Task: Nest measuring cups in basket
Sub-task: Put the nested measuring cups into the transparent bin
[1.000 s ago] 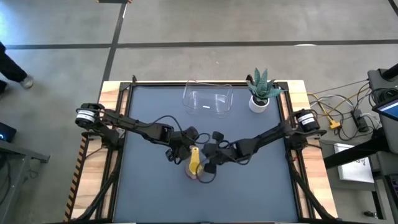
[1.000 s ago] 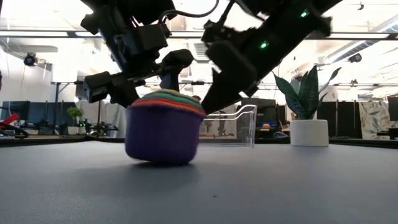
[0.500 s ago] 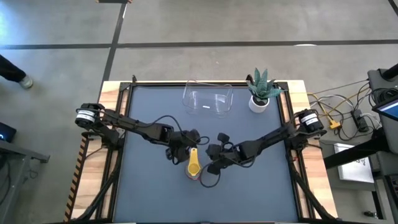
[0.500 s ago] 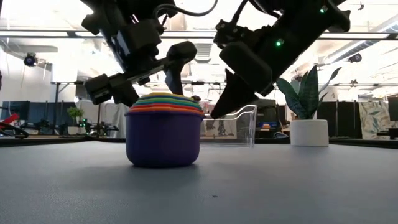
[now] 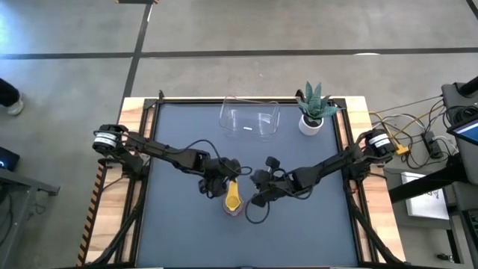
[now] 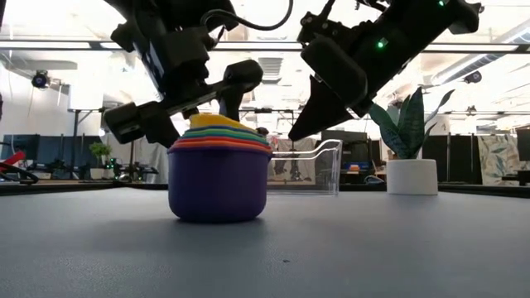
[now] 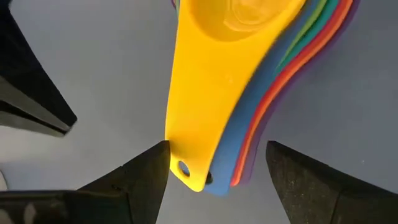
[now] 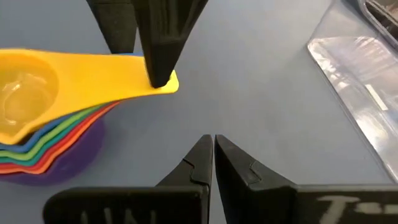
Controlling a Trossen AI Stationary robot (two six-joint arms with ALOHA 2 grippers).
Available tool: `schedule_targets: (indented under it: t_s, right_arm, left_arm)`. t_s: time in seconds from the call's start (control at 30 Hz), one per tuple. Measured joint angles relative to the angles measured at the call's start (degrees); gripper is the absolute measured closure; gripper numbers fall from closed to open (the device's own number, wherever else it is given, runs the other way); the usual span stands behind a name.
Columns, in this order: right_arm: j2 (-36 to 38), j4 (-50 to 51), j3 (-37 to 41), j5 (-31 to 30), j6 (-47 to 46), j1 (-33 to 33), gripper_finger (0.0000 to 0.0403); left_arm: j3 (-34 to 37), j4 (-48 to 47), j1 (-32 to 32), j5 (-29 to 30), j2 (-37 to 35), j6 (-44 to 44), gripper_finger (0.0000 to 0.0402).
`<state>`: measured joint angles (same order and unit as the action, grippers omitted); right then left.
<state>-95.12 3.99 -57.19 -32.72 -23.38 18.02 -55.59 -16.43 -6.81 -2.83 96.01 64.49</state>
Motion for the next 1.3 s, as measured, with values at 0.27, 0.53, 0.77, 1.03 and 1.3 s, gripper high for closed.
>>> schedule_targets:
  t_s: [0.27,0.53,0.77,1.03,1.3]
  right_arm:
    - [0.0,0.0,0.0,-0.4,0.2,0.1,0.0394]
    - [0.1,0.1,0.0,-0.5,-0.1,1.5,0.0394]
    - [0.1,0.3,0.0,-1.8,0.0,2.9,0.0394]
    - [0.1,1.6,0.0,-2.0,-0.3,4.1,0.0394]
    - [1.6,1.7,0.0,-2.0,-0.2,5.9,0.0394]
  left_arm:
    - [-2.7,-0.3,0.0,-0.9,1.1,-0.3,0.0154]
    - [-10.4,-8.7,0.0,-1.4,5.6,-0.1,0.0155]
    - [-13.3,-11.2,-0.8,-1.5,10.4,0.0,0.0155]
    - [-17.4,-12.0,-1.1,-1.2,12.0,-1.6,0.0155]
    - [-17.9,-13.6,-1.8,-1.2,12.0,-2.5,0.0155]
